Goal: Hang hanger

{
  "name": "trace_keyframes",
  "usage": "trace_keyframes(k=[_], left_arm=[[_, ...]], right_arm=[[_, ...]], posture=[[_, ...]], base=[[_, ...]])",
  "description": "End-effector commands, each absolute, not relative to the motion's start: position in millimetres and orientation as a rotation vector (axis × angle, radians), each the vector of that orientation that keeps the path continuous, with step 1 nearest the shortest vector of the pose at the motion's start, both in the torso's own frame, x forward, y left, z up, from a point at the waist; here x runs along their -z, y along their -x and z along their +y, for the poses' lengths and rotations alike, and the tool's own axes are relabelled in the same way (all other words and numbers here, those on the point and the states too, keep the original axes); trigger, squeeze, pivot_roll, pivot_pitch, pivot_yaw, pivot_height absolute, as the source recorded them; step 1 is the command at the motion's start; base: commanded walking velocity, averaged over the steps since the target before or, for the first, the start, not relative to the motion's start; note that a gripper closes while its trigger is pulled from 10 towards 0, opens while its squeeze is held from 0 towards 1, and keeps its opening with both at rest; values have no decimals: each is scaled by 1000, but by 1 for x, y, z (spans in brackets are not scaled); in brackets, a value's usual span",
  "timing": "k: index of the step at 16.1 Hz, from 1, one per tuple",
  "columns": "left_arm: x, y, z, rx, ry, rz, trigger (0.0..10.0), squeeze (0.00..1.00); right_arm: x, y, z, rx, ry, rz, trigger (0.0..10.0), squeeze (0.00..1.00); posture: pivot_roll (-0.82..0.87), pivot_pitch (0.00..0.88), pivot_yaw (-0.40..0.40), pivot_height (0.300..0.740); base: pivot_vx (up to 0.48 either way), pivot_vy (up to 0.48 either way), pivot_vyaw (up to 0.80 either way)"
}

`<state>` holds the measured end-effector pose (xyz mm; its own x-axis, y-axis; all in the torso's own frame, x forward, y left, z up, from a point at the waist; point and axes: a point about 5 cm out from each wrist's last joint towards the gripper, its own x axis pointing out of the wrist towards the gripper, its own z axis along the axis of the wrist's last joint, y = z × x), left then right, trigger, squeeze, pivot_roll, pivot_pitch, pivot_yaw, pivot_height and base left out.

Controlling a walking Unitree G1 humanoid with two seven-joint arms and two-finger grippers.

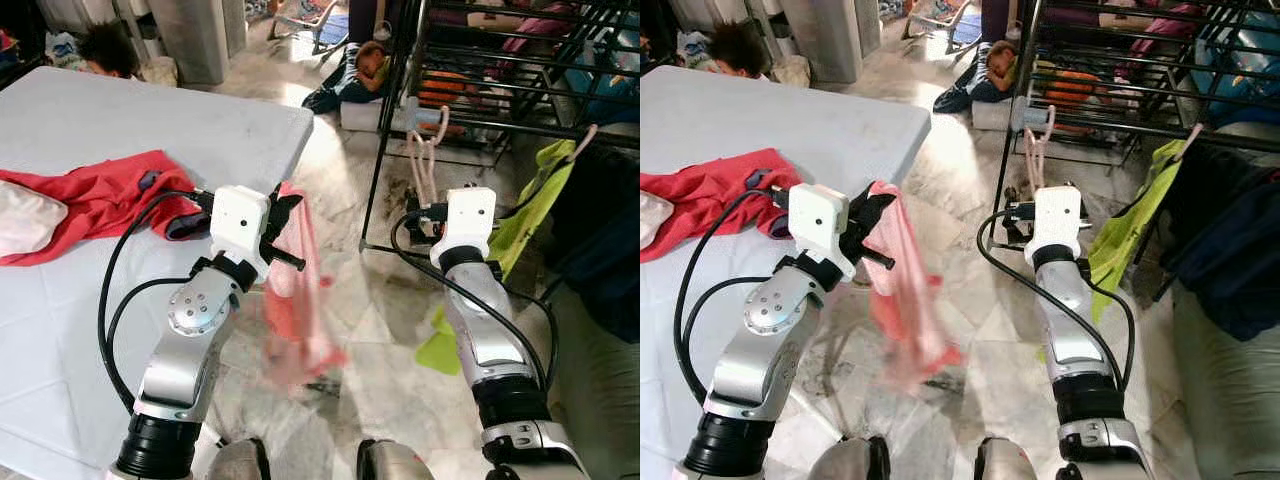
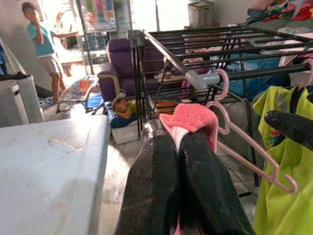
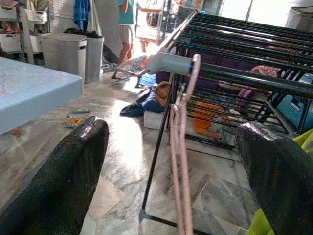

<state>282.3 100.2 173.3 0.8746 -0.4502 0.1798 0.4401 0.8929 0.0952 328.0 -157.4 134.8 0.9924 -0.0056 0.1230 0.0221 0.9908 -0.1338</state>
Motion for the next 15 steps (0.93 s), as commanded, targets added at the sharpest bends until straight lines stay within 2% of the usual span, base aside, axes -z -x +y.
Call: trace_keyframes(k=[1,9,15], left_arm=[[-181,-282,100,472,-57,-239,10000,0],[-181,-282,99,472,-48,-241,10000,0],[-181,-282,98,475,-44,-235,10000,0]], right_arm=[[-136,-328,-160,22,138,-127,10000,0],[-135,-328,-159,12,142,-119,10000,0],[-134,-328,-159,15,145,-117,10000,0]], posture=[[3,82,0,740],[1,85,-3,740],[3,83,-1,740]], base=[[326,0,0],[357,0,-76],[351,328,0]])
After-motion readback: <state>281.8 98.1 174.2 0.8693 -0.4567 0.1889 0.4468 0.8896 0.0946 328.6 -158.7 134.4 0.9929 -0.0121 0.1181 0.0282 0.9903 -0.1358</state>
